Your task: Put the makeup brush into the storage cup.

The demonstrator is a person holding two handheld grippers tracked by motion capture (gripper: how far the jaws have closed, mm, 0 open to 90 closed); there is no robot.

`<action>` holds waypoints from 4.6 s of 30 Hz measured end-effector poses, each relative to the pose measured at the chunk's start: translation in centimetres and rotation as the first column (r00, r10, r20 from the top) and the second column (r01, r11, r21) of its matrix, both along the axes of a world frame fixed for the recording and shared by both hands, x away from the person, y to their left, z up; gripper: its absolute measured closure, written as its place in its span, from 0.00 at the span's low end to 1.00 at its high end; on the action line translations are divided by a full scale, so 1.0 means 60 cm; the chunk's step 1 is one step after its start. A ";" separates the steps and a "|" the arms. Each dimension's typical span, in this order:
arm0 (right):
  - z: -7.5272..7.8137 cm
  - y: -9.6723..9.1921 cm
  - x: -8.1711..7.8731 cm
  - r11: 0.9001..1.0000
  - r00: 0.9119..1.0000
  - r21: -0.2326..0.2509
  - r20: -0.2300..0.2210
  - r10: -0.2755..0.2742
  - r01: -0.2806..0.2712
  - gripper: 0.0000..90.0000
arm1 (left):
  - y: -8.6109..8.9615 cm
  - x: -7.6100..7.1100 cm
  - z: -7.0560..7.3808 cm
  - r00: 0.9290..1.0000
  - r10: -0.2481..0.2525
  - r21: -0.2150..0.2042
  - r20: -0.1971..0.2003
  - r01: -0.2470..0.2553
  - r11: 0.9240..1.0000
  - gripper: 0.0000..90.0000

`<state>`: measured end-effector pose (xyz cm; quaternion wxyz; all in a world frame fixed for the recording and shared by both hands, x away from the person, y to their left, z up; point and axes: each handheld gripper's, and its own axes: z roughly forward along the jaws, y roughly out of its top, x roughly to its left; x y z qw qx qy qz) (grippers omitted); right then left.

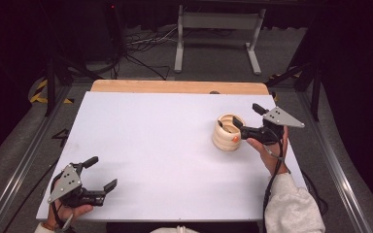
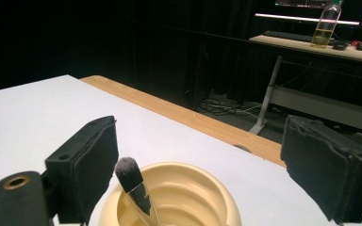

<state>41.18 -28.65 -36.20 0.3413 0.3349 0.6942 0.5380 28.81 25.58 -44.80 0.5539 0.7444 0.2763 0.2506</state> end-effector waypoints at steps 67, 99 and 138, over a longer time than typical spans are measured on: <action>-0.004 0.010 -0.068 0.990 0.997 -0.125 0.034 0.071 -0.066 0.11 | -0.004 0.000 -0.001 1.000 -0.012 0.013 0.000 0.012 1.000 0.06; -0.028 0.007 -0.107 0.978 0.994 -0.184 0.033 0.105 -0.097 0.11 | -0.005 0.000 -0.001 1.000 -0.016 0.020 -0.003 0.016 1.000 0.06; -0.091 -0.035 -0.152 0.966 0.996 -0.243 -0.029 0.088 -0.092 0.09 | -0.010 0.001 -0.001 1.000 -0.027 0.020 0.000 0.027 0.999 0.06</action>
